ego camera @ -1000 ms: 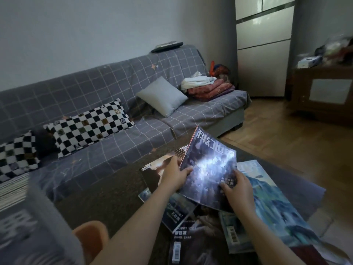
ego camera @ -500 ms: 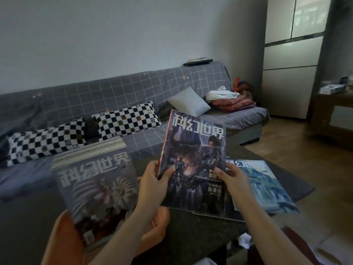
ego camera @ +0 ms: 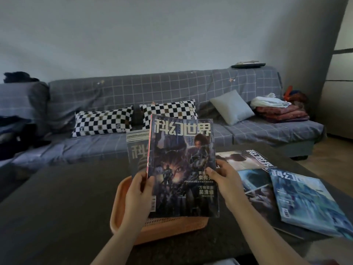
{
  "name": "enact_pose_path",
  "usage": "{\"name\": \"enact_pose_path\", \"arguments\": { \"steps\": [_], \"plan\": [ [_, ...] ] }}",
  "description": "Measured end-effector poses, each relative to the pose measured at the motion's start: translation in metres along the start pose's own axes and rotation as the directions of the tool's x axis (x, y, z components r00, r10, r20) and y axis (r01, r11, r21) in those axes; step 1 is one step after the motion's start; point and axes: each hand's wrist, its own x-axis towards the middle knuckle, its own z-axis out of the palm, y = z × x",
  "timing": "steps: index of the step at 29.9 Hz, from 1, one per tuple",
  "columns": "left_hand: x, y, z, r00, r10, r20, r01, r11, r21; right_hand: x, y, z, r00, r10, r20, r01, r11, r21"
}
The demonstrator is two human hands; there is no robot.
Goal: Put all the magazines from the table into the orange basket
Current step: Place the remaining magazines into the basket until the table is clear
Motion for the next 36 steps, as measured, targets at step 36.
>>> {"name": "enact_pose_path", "arguments": {
  "steps": [36],
  "plan": [
    [0.028, -0.053, -0.024, 0.966, -0.19, -0.177, 0.24, 0.911, 0.335, 0.019, 0.052, 0.071, 0.985, -0.173, -0.02, 0.141, 0.857, -0.496]
  ]
}}
